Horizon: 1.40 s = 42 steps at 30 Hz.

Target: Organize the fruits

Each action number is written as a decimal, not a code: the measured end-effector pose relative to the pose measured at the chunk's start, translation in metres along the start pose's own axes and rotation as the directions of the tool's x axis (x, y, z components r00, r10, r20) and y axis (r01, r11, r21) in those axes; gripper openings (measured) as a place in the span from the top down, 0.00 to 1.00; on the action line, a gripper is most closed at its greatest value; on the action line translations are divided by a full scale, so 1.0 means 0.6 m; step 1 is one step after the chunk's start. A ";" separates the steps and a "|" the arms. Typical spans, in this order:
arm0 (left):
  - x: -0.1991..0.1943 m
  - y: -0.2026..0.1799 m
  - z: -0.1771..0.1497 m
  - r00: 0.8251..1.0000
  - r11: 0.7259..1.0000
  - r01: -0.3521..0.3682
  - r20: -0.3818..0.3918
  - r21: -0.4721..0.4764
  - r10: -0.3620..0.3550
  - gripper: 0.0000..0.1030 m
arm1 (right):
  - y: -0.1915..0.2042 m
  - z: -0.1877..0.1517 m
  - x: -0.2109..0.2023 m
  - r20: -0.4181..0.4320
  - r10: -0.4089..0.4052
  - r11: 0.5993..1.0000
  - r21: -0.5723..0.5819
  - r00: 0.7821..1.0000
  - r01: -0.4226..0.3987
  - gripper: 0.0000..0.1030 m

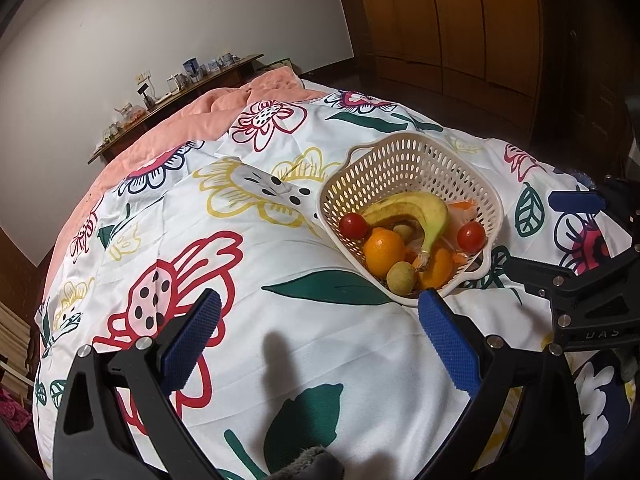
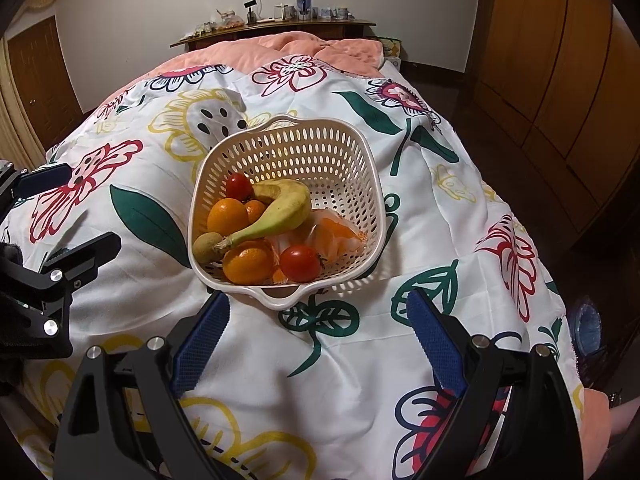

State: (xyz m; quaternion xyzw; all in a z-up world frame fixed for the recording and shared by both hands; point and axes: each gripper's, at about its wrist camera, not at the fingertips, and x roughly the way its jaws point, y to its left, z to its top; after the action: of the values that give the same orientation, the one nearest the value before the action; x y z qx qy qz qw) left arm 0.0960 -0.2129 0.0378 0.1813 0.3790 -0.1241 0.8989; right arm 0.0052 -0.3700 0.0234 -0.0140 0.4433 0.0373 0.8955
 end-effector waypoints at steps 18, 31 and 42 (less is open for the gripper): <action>-0.001 -0.004 -0.002 1.000 1.000 0.000 -0.001 0.012 0.000 0.03 | 0.002 -0.001 0.003 -0.003 0.003 1.000 -0.001 1.000 -0.003 0.13; 0.001 -0.009 -0.003 1.000 1.000 0.000 0.002 0.024 0.000 0.03 | 0.004 -0.002 0.007 -0.005 0.002 1.000 0.001 1.000 -0.002 0.13; 0.003 -0.007 -0.003 1.000 1.000 0.001 -0.008 0.022 0.000 0.03 | 0.004 -0.002 0.007 -0.006 0.003 1.000 0.001 1.000 -0.003 0.13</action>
State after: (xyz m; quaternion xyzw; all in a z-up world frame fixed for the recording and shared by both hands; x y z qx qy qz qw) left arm 0.0946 -0.2158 0.0341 0.1914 0.3812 -0.1277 0.8954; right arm 0.0066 -0.3673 0.0192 -0.0129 0.4459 0.0383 0.8942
